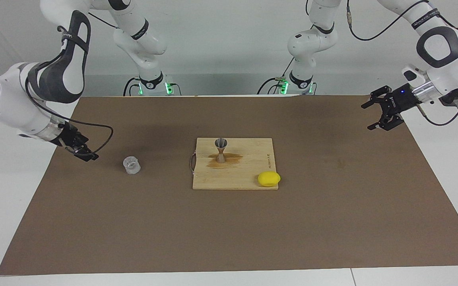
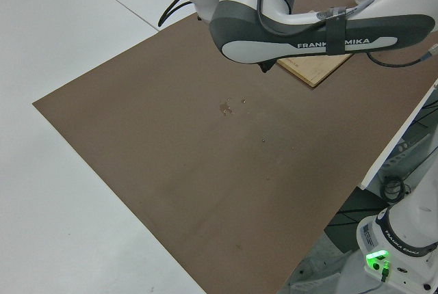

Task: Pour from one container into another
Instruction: 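Withdraw the left gripper while the right gripper reaches the glass cup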

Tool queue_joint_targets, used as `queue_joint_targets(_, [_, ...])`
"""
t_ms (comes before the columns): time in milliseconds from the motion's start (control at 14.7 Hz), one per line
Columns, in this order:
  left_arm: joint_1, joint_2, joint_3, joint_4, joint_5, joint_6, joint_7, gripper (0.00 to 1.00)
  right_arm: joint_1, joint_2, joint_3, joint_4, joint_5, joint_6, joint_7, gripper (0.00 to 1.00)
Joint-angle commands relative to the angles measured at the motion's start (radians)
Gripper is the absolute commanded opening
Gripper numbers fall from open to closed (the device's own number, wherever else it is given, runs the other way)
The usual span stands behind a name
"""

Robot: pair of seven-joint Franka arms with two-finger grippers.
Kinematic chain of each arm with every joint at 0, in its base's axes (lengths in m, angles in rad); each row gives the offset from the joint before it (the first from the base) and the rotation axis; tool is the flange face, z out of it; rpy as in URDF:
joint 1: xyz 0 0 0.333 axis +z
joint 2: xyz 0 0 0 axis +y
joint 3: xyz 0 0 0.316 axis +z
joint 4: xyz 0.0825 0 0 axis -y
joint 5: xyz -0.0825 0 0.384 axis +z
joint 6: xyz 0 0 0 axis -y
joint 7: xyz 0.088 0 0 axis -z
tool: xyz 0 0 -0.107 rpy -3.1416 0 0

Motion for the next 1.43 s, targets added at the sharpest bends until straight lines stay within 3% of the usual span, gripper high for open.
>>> queue_joint_targets(0, [-0.022, -0.017, 0.001, 0.047, 0.070, -0.018, -0.117, 1.00, -0.022, 0.047, 0.009, -0.007, 0.041, 0.046, 0.016, 0.94])
queue_joint_targets(407, [-0.122, -0.039, -0.007, 0.046, 0.197, 0.114, -0.248, 1.00, -0.026, 0.174, 0.009, 0.002, 0.209, 0.051, 0.024, 0.95])
queue_joint_targets(679, [-0.177, -0.056, -0.008, 0.055, 0.289, 0.126, -0.528, 1.00, -0.027, 0.219, 0.009, -0.013, 0.277, 0.052, 0.088, 0.96])
queue_joint_targets(1358, [-0.220, -0.059, -0.008, 0.095, 0.418, 0.108, -1.157, 1.00, -0.038, 0.179, 0.010, -0.164, 0.406, 0.129, 0.154, 0.96])
